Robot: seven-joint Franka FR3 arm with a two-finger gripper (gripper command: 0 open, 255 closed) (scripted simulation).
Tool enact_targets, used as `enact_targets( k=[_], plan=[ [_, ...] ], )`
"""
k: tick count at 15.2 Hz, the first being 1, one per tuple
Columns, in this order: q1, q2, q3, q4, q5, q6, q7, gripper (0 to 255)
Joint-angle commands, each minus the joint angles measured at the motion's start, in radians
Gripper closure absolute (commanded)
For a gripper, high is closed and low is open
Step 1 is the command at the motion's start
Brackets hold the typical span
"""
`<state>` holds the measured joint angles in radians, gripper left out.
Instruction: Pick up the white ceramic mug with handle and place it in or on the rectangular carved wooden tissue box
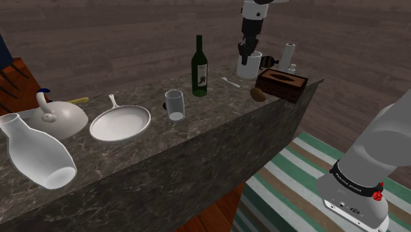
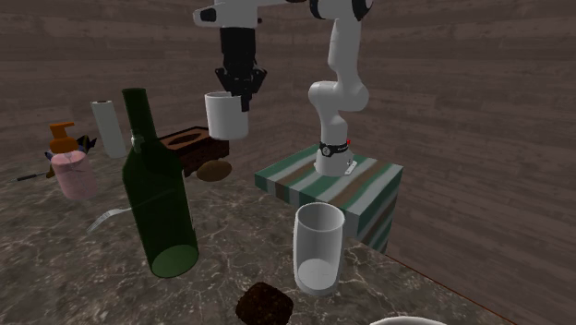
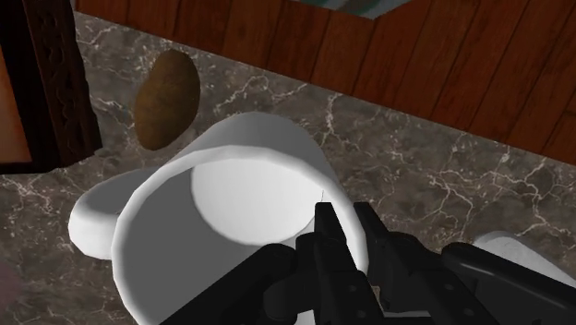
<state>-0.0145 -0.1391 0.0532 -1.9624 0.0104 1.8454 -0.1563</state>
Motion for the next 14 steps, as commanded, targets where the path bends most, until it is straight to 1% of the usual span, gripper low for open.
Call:
enact_targets(
  k=[1,8,14],
  plan=[
    [-0.021,-0.016,-0.027,-0.010,-0.002,-0.006,-0.049,255],
    [-0.093,-0.025,-0.127,-0.001,-0.015,-0.024,-0.217,255],
    [-0.155,0.007,-0.212,0.051,-0.021,-0.045,-0.362,255]
  ],
)
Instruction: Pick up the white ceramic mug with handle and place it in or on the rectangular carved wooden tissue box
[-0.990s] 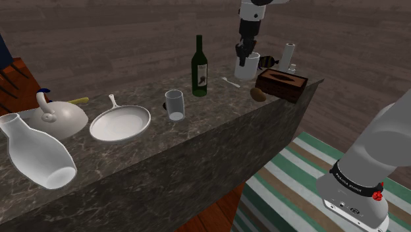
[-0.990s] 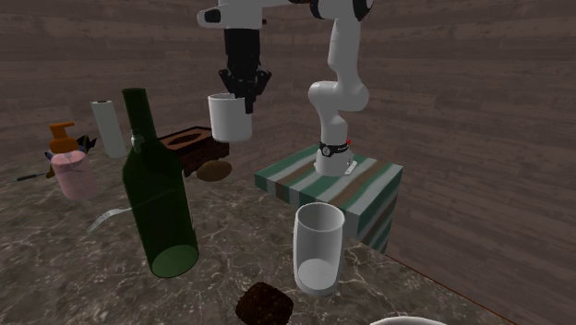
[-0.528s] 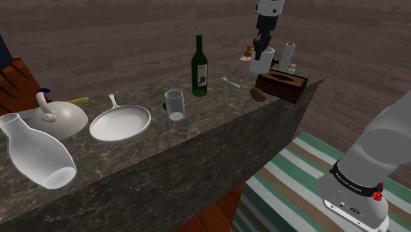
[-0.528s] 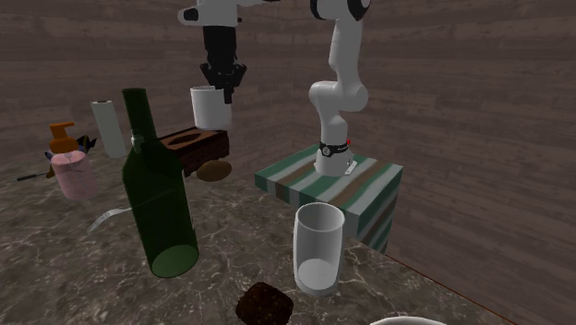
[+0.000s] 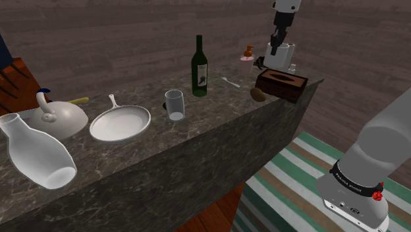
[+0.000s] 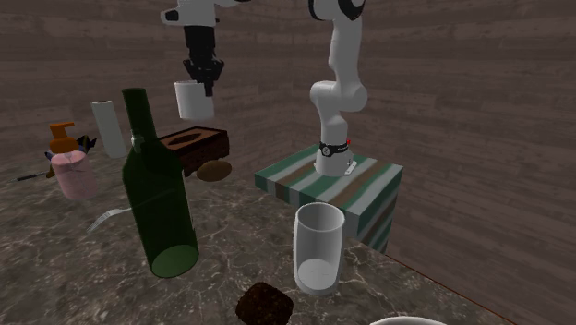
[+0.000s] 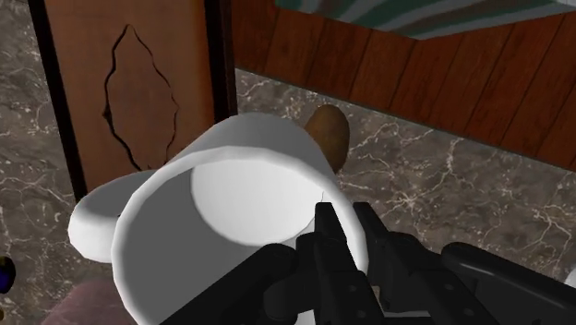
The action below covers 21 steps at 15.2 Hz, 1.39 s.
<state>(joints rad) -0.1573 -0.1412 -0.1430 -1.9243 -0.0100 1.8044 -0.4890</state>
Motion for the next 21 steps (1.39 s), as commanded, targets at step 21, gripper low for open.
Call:
enact_targets(
  k=[21],
  plan=[
    [-0.110,0.136,-0.138,0.021,0.024,0.112,-0.258,255]
  ],
)
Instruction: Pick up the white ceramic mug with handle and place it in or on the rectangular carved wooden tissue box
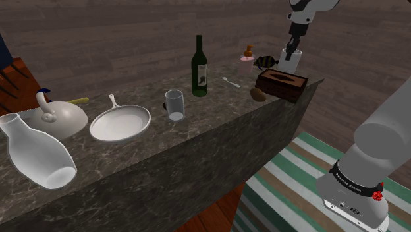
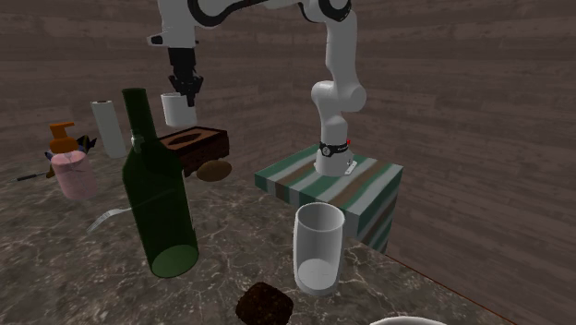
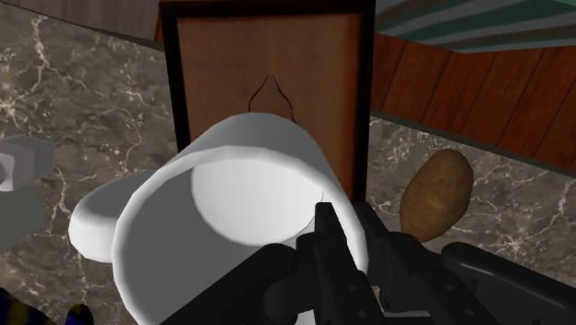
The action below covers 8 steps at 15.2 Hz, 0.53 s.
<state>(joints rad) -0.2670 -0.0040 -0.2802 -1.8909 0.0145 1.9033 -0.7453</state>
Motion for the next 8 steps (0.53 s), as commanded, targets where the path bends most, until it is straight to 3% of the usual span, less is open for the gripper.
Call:
enact_targets(
  k=[1,8],
  plan=[
    [-0.001,0.001,-0.001,-0.024,0.000,0.026,-0.002,255],
    [-0.001,0.020,-0.001,-0.090,0.007,0.110,-0.007,255]
  ],
)
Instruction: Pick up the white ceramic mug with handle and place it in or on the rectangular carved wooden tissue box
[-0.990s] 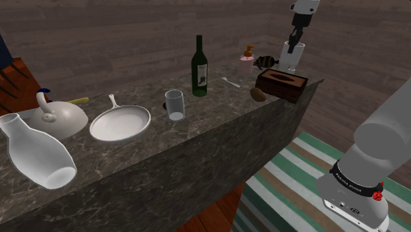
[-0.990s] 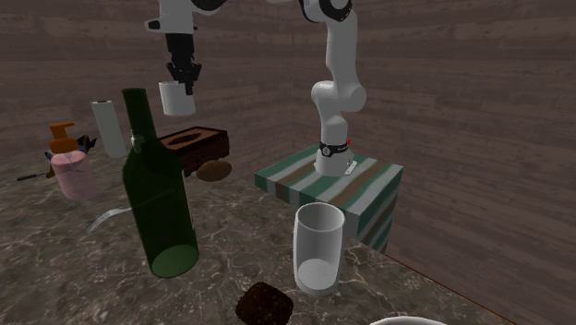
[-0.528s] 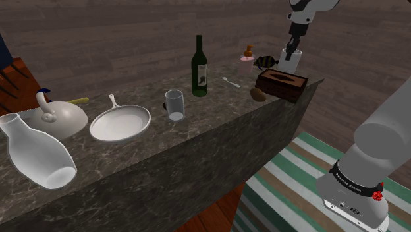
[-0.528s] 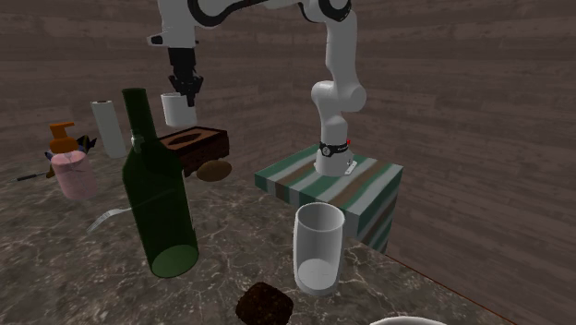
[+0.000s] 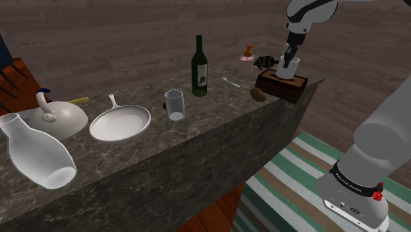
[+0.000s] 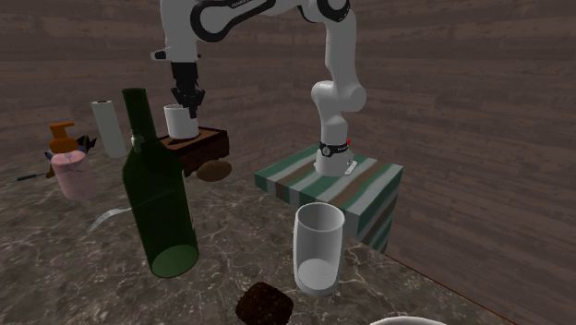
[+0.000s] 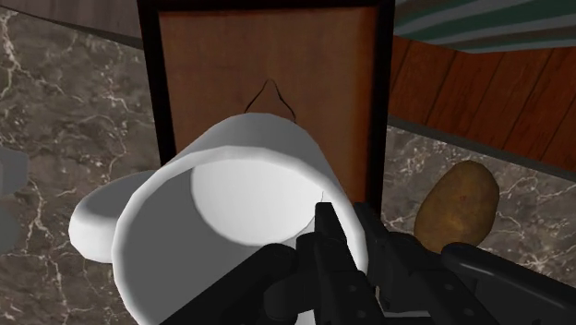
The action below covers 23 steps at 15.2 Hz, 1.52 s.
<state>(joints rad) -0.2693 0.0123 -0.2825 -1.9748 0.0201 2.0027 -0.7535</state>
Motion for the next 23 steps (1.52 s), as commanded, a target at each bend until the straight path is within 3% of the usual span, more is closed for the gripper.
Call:
enact_targets(
  k=[1,7,8,13,17,23],
  plan=[
    [0.001,0.003,0.001,-0.006,0.001,0.010,0.001,255],
    [0.001,0.003,0.001,-0.006,0.001,0.010,0.001,255],
    [0.001,0.004,0.001,-0.005,0.001,0.010,0.001,0],
    [0.001,0.003,0.001,-0.006,0.001,0.010,0.001,0],
    [0.001,-0.024,0.001,0.091,-0.008,-0.113,0.007,0],
    [0.001,-0.024,0.001,0.091,-0.008,-0.113,0.007,0]
  ],
)
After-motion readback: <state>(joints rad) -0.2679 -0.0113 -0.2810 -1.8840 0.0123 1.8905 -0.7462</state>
